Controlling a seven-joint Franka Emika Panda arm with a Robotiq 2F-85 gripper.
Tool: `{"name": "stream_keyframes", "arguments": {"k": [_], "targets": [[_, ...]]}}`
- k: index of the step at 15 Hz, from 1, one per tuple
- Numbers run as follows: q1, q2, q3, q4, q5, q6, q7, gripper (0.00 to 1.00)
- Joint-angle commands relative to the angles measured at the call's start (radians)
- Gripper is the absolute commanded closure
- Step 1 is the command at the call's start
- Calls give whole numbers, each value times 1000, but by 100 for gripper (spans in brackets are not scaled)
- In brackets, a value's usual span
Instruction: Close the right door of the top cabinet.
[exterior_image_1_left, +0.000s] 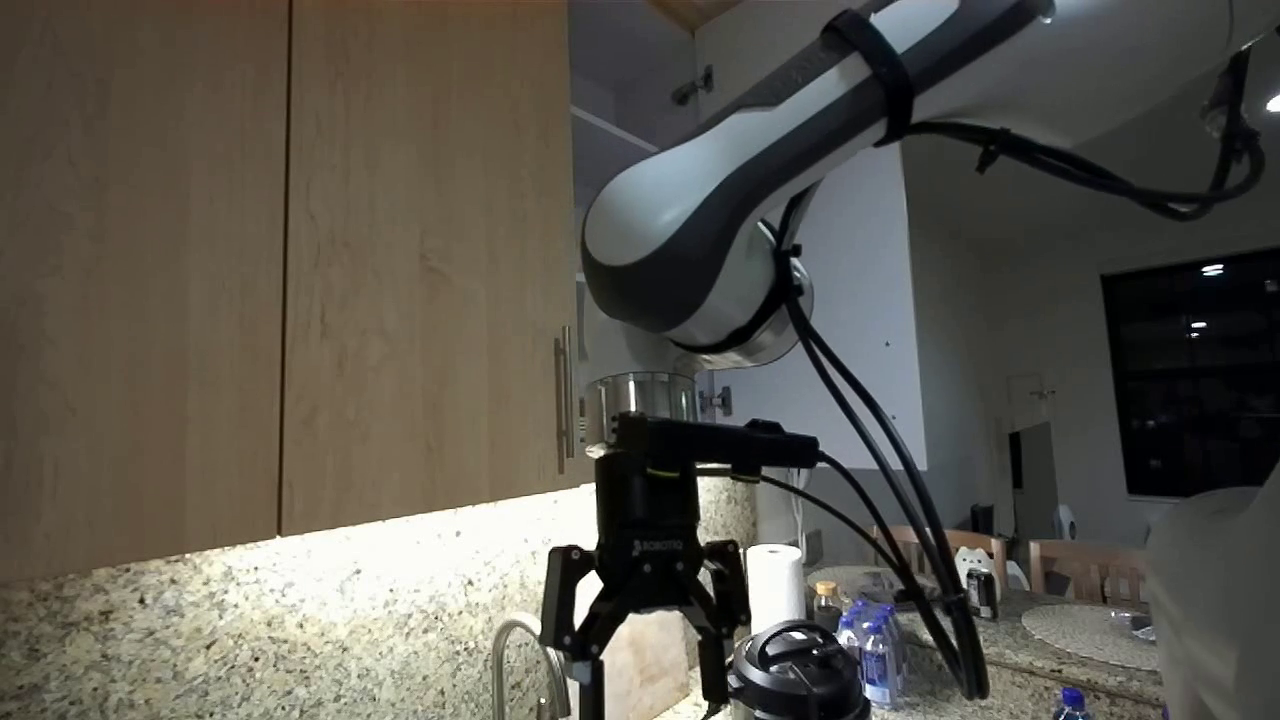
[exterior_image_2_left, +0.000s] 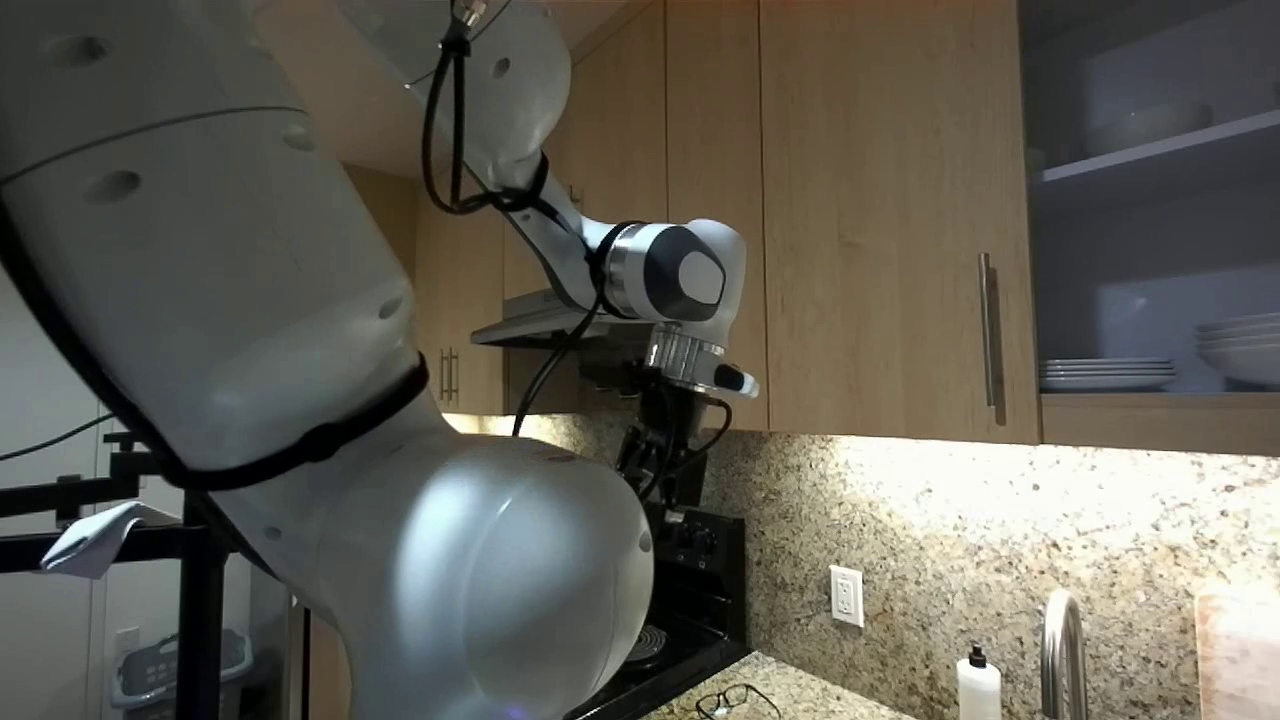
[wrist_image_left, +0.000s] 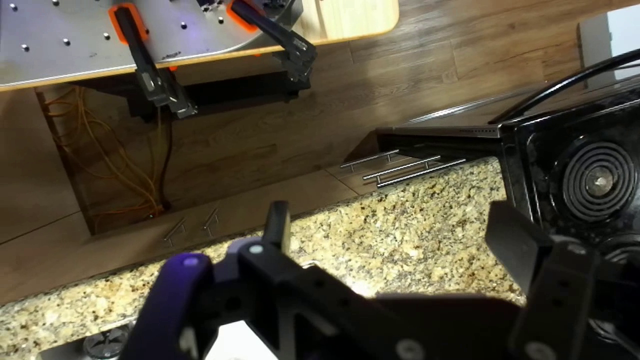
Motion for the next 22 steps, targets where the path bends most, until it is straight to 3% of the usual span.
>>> {"name": "stream_keyframes", "arguments": {"k": [1, 7, 15, 22], "targets": [[-24, -122, -4, -99, 41, 26, 47, 0], [-71, -276, 36, -166, 24, 9, 179, 0], [-143, -443, 184, -135, -39, 22, 483, 0], [-200, -503, 287, -111, -175, 4, 761, 0]]}}
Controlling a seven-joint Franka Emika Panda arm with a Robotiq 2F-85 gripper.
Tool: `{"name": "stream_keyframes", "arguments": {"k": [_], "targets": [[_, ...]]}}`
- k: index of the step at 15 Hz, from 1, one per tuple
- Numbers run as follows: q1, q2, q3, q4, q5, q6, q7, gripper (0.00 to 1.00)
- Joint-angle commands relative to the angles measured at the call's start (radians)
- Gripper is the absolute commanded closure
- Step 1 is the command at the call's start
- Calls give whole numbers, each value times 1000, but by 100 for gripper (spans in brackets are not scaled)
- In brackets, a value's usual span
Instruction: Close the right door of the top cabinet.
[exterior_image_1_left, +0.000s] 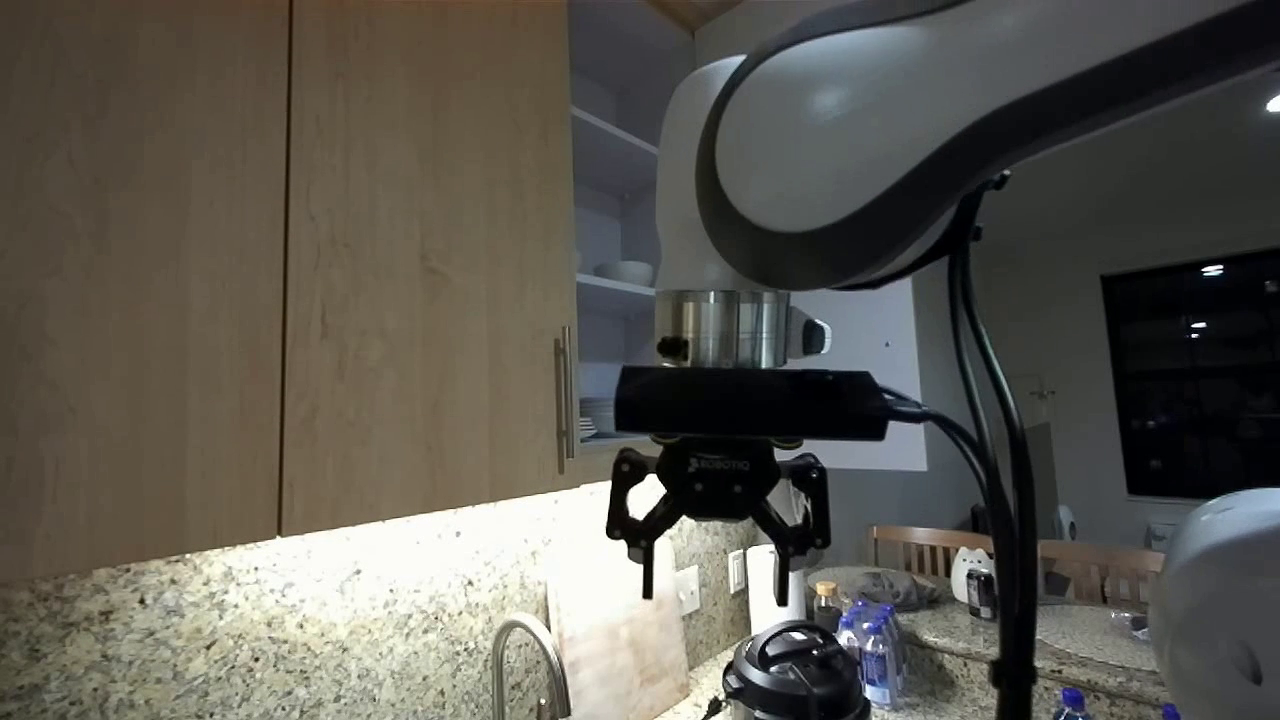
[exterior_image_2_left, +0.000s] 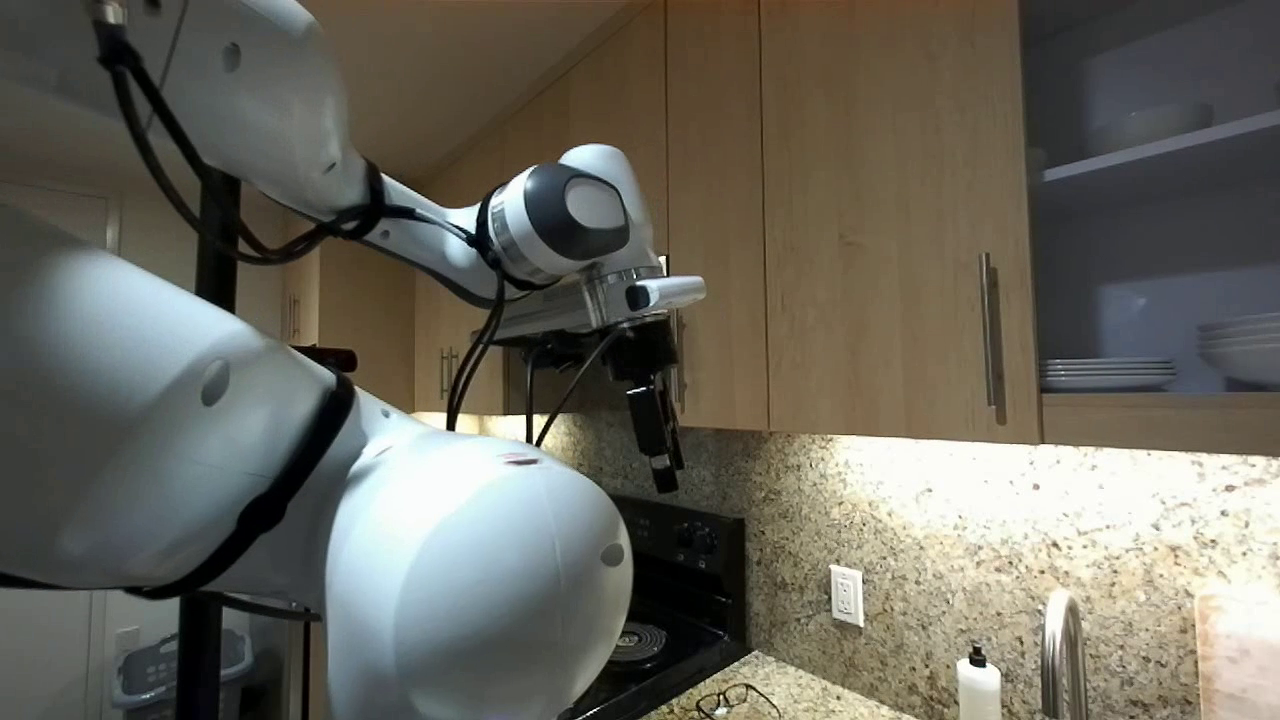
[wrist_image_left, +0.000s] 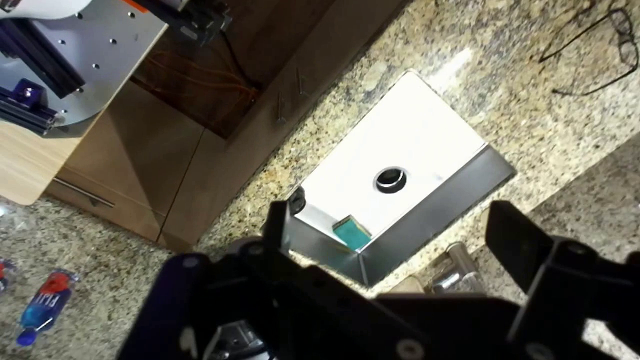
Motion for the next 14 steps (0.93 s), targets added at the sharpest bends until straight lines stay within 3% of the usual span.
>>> {"name": "stream_keyframes", "arguments": {"k": [1, 6, 14], "targets": [[-35, -26, 33, 14, -74, -3, 133, 0], [-44, 16, -26, 88, -138, -23, 131, 0], [-31, 90, -145, 194, -123, -31, 64, 0]]}}
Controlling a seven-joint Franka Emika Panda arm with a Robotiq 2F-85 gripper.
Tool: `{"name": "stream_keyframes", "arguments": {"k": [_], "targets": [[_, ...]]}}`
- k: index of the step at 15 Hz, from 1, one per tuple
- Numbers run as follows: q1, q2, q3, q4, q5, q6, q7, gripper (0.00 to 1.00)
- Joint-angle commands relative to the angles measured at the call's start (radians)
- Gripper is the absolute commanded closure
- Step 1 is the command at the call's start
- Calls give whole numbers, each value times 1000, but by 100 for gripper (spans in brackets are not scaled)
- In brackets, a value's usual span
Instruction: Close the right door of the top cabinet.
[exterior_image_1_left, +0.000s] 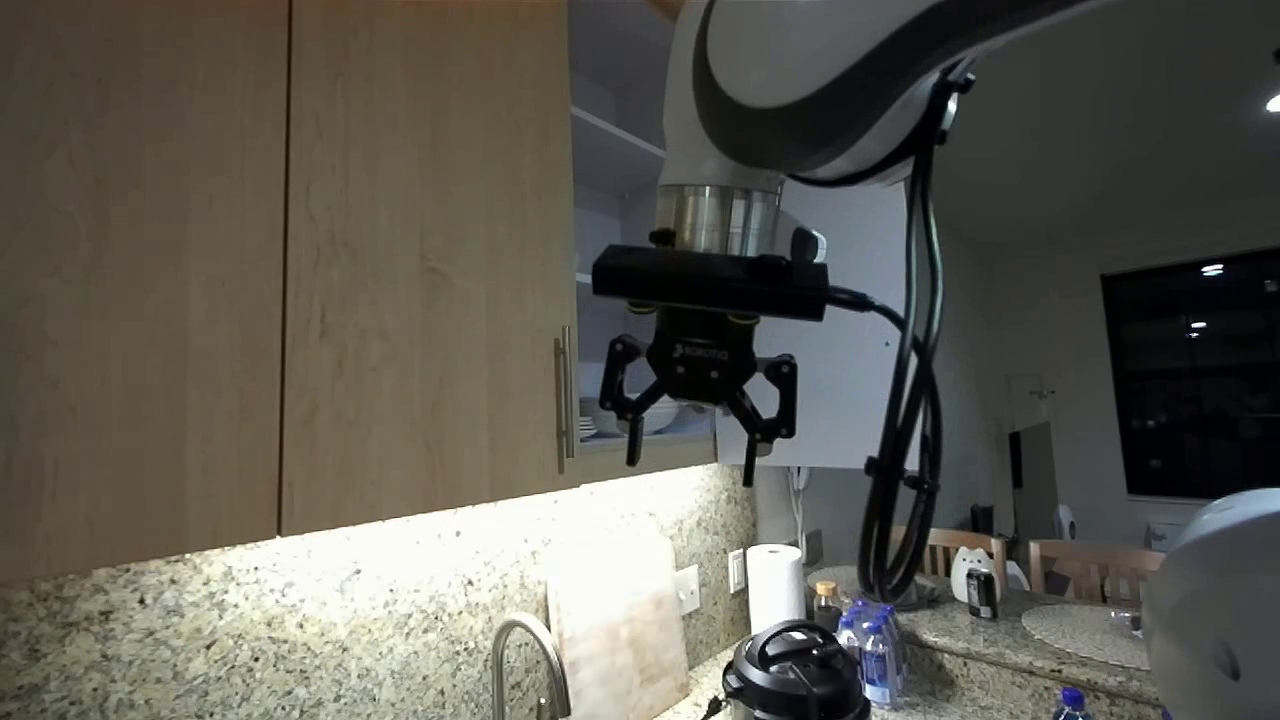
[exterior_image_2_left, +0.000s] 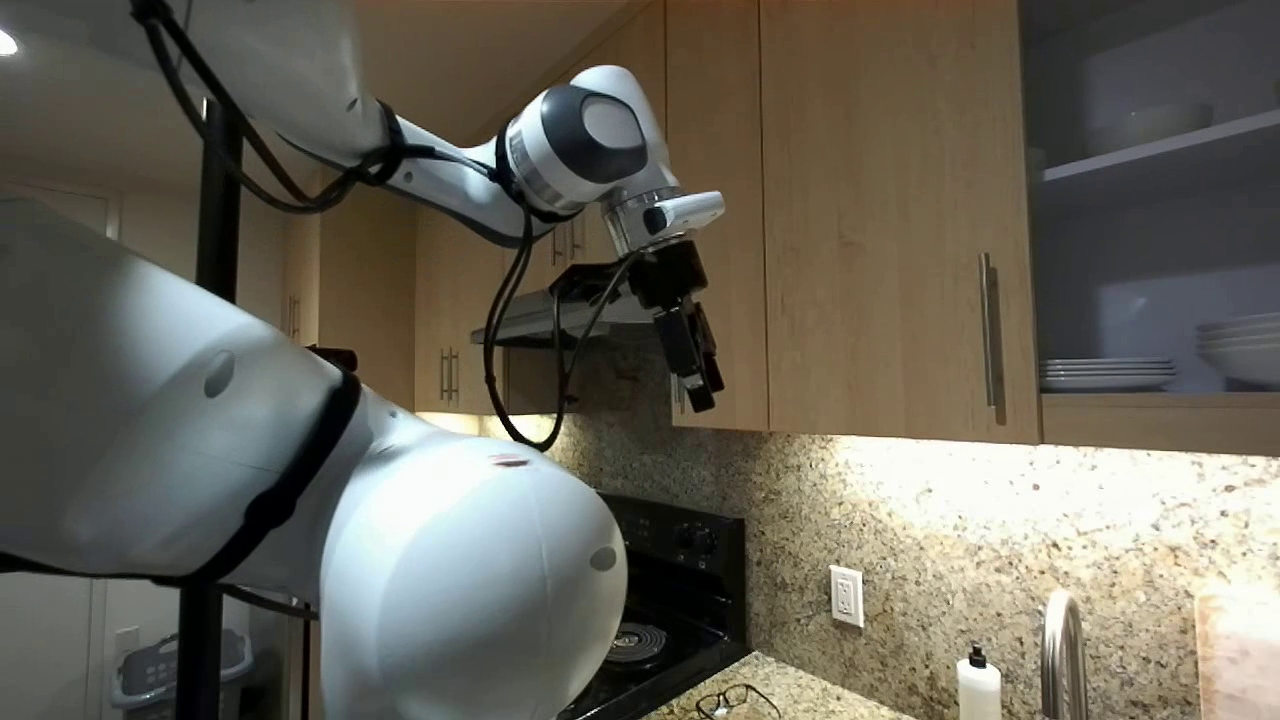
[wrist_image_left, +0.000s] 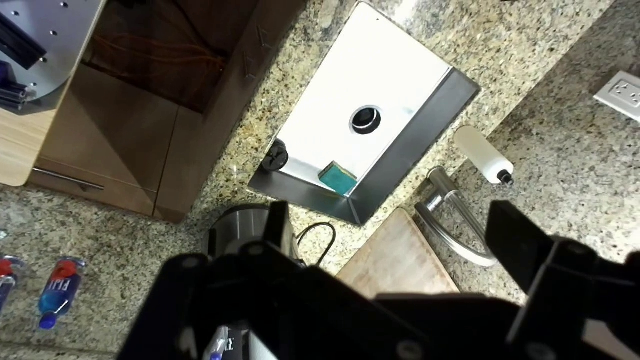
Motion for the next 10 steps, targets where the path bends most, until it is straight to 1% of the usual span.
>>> {"name": "stream_keyframes", "arguments": {"k": [1, 10], "targets": [[13, 61, -43, 39, -4, -19, -52, 0], [37, 101, -62, 29, 5, -11, -113, 0]]}}
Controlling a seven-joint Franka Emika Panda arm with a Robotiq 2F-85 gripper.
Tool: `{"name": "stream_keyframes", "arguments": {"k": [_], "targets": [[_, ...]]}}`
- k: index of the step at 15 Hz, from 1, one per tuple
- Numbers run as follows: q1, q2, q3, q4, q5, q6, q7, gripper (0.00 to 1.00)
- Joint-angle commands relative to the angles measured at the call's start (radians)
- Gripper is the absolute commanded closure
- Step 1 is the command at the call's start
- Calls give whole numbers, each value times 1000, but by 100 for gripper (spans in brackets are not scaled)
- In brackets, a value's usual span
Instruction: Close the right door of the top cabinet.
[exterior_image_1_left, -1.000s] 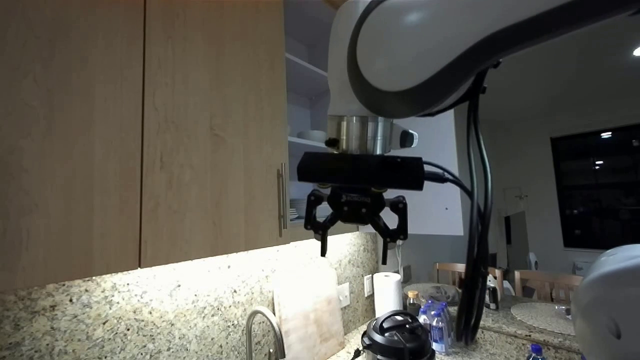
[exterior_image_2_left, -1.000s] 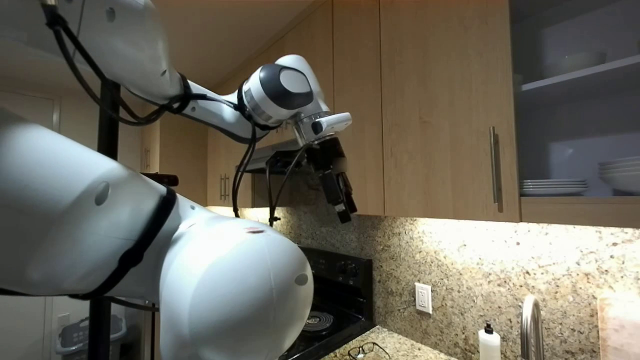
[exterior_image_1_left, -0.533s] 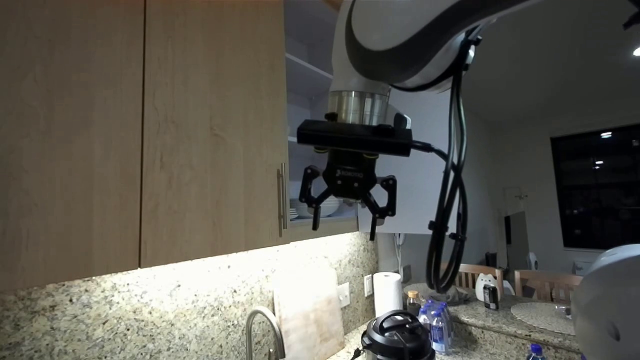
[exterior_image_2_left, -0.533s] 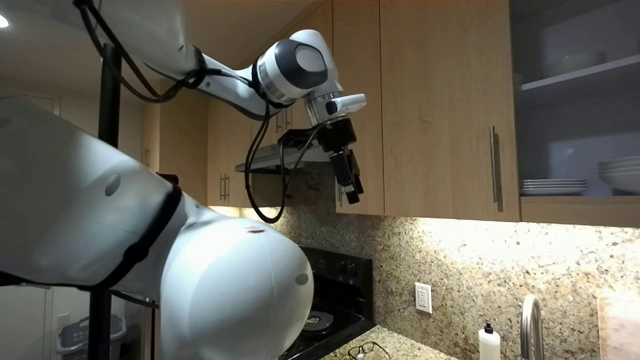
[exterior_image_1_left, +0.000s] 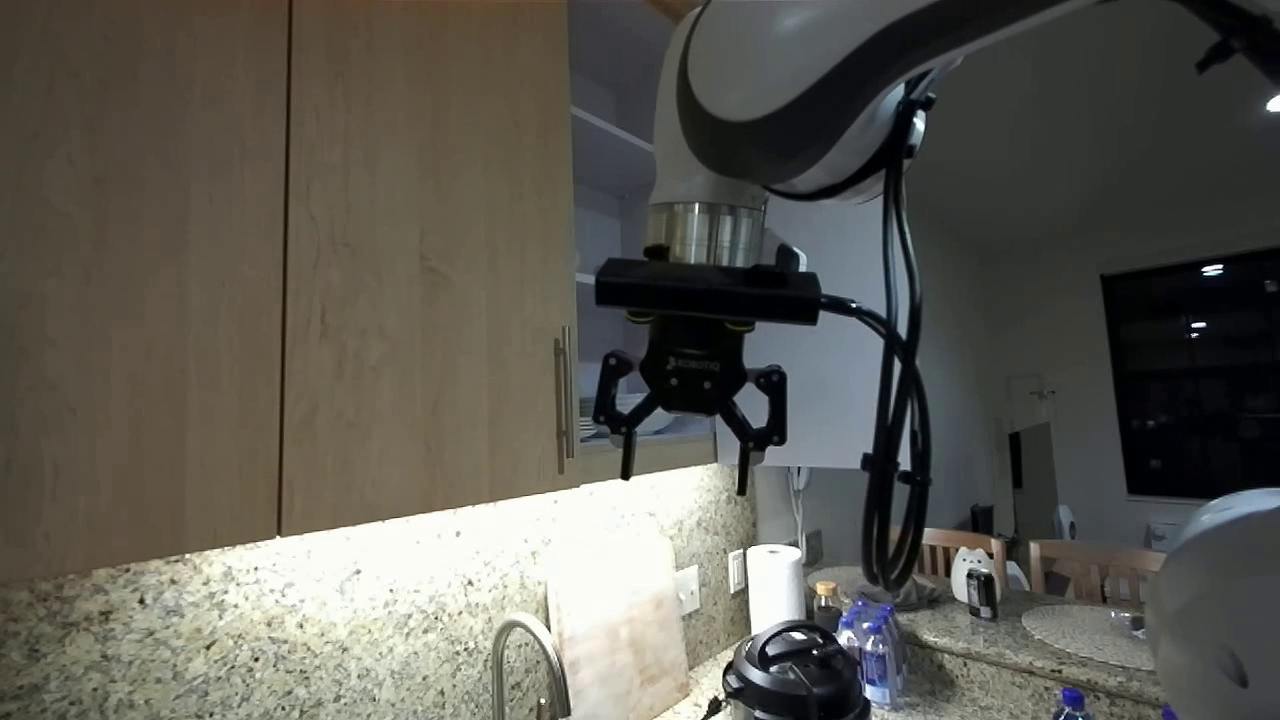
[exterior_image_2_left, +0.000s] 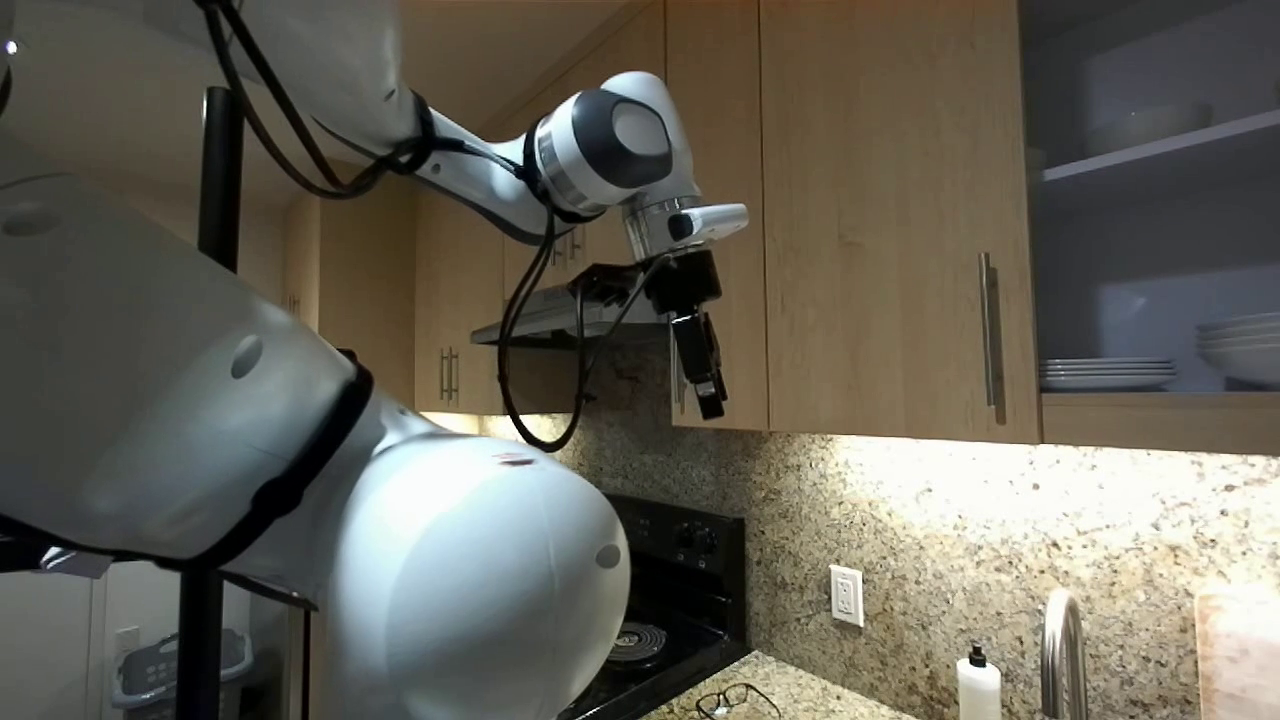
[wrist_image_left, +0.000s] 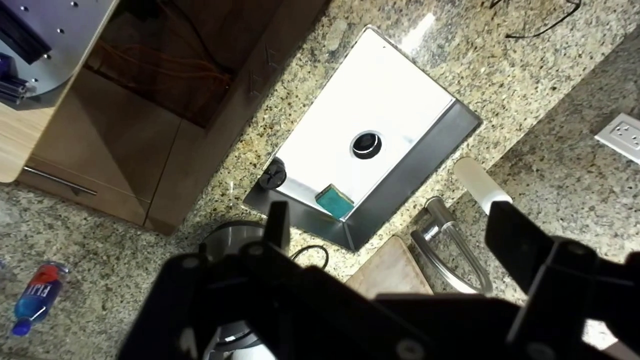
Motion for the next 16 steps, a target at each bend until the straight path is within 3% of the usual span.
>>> {"name": "stream_keyframes", "arguments": {"k": [1, 16], "targets": [[17, 27, -19, 13, 7, -12, -36, 0], [9, 11, -5, 3, 0, -3, -2, 0]]}}
